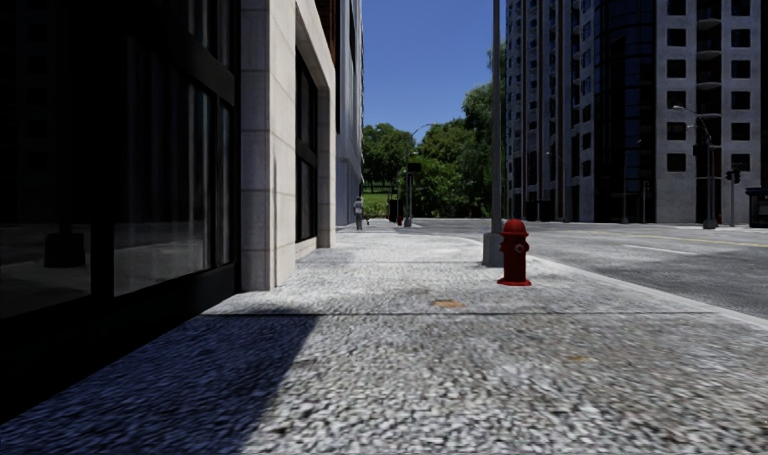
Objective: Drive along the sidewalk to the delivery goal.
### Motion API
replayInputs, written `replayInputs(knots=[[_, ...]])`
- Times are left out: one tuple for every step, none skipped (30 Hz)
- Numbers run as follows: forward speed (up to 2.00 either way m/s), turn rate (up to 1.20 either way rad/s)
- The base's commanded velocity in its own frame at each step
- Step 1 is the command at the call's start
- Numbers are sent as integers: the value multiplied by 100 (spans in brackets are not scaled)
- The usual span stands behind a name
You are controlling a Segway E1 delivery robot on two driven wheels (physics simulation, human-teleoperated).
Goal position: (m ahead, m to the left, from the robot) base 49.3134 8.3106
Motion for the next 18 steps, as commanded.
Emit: replayInputs(knots=[[200, 0], [200, 0], [200, 0], [200, 0], [200, 0], [200, 13], [200, 23], [200, 23], [200, 24], [200, 25], [200, 24], [200, 24], [200, 16], [200, 5], [200, 5], [200, 0], [200, 0], [200, 0]])
